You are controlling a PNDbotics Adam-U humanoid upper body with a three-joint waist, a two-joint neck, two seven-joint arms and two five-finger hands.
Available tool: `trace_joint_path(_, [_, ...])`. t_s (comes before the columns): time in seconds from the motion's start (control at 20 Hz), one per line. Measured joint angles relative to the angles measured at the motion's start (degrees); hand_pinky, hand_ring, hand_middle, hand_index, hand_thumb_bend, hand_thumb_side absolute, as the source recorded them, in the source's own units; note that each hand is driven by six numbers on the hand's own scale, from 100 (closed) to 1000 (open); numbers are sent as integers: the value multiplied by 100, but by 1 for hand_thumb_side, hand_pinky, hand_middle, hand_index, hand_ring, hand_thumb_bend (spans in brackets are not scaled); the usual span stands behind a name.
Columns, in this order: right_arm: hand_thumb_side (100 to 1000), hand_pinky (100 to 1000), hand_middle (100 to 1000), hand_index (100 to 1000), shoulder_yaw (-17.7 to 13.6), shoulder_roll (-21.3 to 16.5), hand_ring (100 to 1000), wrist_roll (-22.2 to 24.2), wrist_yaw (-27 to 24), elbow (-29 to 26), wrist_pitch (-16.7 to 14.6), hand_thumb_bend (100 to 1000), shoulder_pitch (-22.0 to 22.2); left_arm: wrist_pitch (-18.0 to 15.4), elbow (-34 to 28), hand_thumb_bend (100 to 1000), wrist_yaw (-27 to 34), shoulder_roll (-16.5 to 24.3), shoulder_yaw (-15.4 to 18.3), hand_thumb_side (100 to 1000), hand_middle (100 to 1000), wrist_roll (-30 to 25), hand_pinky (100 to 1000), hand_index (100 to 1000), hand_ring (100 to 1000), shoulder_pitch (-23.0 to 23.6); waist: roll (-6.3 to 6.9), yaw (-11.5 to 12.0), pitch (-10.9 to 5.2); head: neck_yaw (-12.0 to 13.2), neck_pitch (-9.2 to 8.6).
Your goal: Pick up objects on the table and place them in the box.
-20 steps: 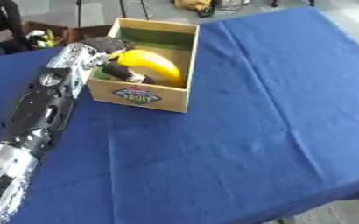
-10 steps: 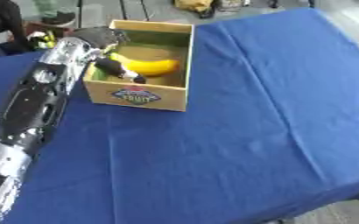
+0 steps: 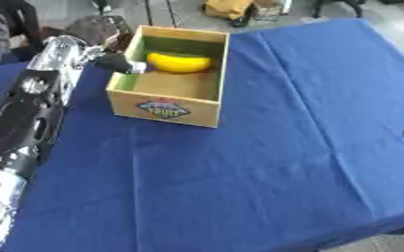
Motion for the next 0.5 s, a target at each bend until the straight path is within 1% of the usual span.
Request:
trace_joint_path(0.05, [859,648,576,767,-12,0,666,-12,0,1,-6,100,20,-72,-134,557,89,-29,68,1000,786,92,814,812,803,64,-15,91,-12,-16,0])
trace_joint_path(0.2, [859,648,576,767,-38,0,666,-41,0,1,-17,100,24,-316,-555,456,355,-211,161,1000,739,360,761,782,748,370,-62,336,-46,-26,-5])
trace_joint_path(0.25, [859,648,576,766,-46,0,666,-46,0,1,-21,100,28,-400,-690,446,441,-267,161,1000,731,446,756,778,740,483,-76,384,-48,-26,-28])
trace_joint_path(0.3, [858,648,576,766,-64,0,665,-51,0,1,-24,100,43,-483,-821,420,521,-326,160,1000,698,531,730,764,708,589,-83,435,-48,-32,-42])
trace_joint_path(0.35, [859,649,576,766,-73,-1,665,-59,0,1,-30,100,54,-565,-957,409,607,-371,160,1000,687,614,721,759,697,702,-87,502,-52,-42,-67])
trace_joint_path(0.5, [859,649,576,766,-130,-6,666,-99,0,1,-59,100,68,-811,-1363,398,853,-508,162,1000,659,865,699,747,671,1088,-96,797,-59,-116,-137])
